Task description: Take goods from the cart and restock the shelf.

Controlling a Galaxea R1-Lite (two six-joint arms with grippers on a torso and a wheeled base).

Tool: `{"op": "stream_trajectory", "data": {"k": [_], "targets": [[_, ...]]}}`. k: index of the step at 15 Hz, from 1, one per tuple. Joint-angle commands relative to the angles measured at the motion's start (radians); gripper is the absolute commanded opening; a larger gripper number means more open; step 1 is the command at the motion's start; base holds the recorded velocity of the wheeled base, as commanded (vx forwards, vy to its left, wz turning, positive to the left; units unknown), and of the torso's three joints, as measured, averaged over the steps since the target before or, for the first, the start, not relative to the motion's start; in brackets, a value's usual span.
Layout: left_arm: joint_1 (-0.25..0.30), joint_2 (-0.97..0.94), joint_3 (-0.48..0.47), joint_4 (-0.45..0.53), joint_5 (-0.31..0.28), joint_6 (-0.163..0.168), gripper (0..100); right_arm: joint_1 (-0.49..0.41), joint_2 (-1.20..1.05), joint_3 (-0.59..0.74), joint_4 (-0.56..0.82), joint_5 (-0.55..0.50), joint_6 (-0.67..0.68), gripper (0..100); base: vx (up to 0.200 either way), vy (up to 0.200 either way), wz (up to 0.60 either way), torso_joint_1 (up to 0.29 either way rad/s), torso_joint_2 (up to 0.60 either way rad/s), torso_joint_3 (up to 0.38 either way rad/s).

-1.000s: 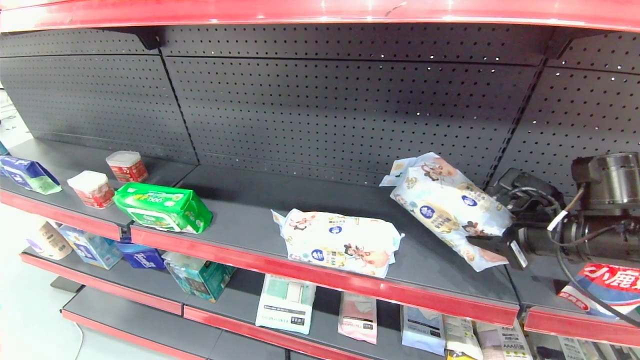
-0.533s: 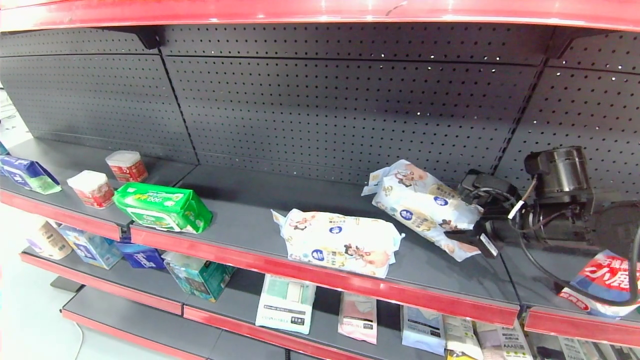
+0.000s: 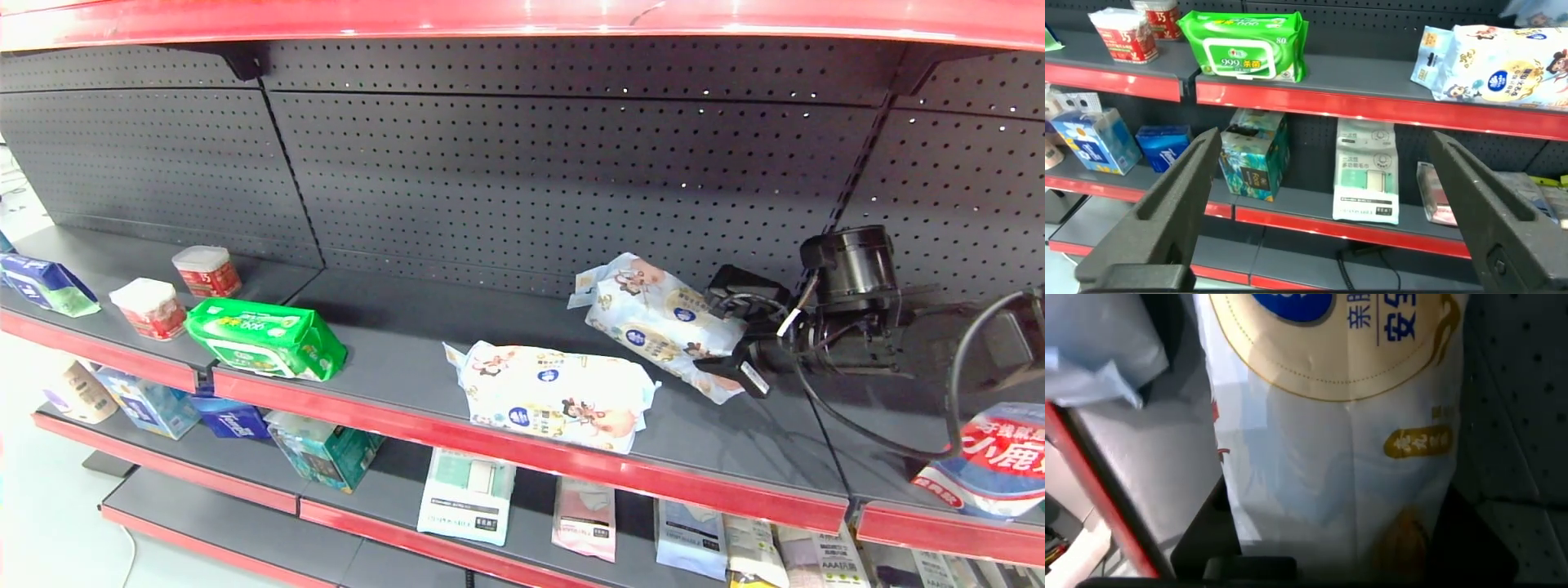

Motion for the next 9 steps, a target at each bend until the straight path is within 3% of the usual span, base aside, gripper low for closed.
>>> {"op": "stream_trajectory", "data": {"k": [1, 9], "targets": [[0.0, 0.0, 0.0, 0.0, 0.0, 0.0, 100, 0.011, 0.049, -0.055, 0.0, -0.003, -0.008, 0, 0.0, 0.0, 0.0, 0.0, 0.0, 0.0], [0.0, 0.0, 0.0, 0.0, 0.0, 0.0, 100, 0.051, 0.122, -0.158, 0.043, -0.009, -0.015, 0, 0.0, 0.0, 0.0, 0.0, 0.0, 0.0]]}}
